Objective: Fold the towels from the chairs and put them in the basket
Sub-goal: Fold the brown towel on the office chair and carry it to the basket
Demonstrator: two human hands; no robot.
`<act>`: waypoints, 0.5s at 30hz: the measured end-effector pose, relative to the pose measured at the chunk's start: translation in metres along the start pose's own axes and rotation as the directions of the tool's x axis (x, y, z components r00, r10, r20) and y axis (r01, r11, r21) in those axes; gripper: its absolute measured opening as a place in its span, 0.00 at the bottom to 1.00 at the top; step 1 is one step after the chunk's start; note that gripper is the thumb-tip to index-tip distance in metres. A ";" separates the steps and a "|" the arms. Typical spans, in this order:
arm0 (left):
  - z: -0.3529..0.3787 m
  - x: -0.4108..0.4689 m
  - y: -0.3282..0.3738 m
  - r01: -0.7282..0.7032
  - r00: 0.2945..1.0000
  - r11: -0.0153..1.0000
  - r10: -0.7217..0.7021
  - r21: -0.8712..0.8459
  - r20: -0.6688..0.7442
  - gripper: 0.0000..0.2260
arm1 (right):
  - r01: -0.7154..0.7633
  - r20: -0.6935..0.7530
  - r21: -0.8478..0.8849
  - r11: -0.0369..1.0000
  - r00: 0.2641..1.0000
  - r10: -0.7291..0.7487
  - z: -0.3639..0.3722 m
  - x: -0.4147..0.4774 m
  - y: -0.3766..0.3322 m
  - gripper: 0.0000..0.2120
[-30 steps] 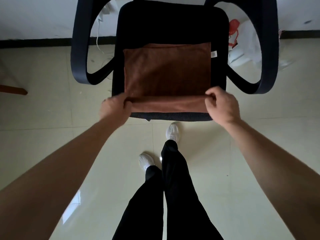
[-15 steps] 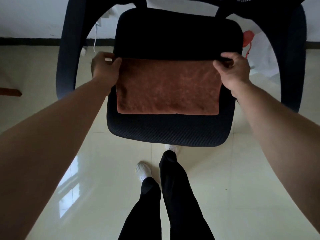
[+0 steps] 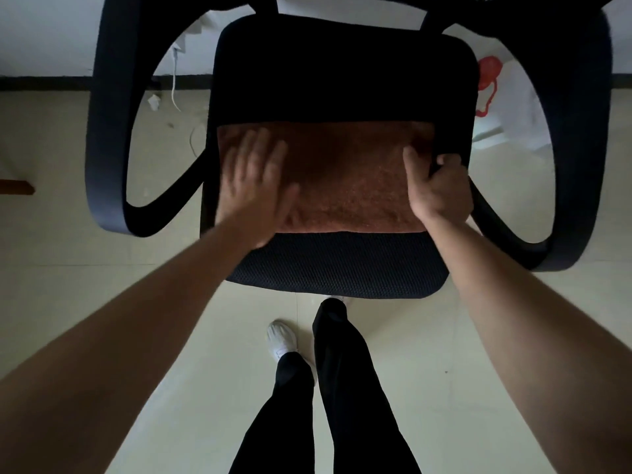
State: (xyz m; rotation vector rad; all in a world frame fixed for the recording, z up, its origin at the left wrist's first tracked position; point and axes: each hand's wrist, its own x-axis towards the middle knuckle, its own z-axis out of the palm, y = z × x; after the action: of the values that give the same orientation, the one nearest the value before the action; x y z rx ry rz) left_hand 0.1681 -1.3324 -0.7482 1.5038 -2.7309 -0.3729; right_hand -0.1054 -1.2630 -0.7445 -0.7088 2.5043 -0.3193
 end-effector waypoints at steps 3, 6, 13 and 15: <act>0.013 0.005 0.014 -0.308 0.929 0.947 0.279 0.093 0.243 0.40 | -0.031 0.076 -0.019 0.999 0.997 0.032 0.003 -0.011 0.009 0.34; 0.023 0.027 0.014 -0.347 0.908 0.925 0.288 0.157 0.305 0.52 | 0.025 0.158 -0.047 0.999 0.987 -0.017 0.008 -0.011 0.019 0.33; 0.033 0.028 0.029 -0.267 0.915 0.952 0.200 0.152 0.351 0.59 | 0.062 0.086 0.100 0.993 0.994 -0.071 -0.010 0.004 0.042 0.26; 0.037 0.024 0.037 -0.227 0.920 0.964 0.166 0.139 0.355 0.59 | 0.035 0.071 0.146 0.989 0.996 -0.046 -0.010 0.001 0.043 0.25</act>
State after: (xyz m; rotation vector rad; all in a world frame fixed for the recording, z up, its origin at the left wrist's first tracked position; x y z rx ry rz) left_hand 0.1197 -1.3259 -0.7792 1.2798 -3.2326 -0.4310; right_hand -0.1298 -1.2270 -0.7512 -0.7009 2.3719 -0.4752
